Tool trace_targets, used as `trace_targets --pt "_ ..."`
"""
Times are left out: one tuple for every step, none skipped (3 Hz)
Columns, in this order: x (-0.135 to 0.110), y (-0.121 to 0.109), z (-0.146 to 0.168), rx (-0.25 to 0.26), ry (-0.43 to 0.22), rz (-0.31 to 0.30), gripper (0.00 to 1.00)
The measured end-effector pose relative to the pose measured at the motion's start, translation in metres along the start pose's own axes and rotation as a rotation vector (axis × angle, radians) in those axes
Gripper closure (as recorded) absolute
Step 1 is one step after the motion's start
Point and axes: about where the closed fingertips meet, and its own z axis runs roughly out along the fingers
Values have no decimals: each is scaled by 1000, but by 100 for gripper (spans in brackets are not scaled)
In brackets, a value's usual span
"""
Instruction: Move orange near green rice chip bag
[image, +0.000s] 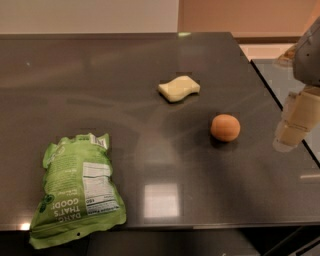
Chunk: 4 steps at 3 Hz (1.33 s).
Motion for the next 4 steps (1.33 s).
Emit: trace_targets --pt "0 0 0 0 0 0 0" --pt "-8 -5 6 -30 -34 -18 0" --pt "-17 -11 21 -71 -65 -31 0" --pt "-22 -15 45 -96 -81 -45 0"
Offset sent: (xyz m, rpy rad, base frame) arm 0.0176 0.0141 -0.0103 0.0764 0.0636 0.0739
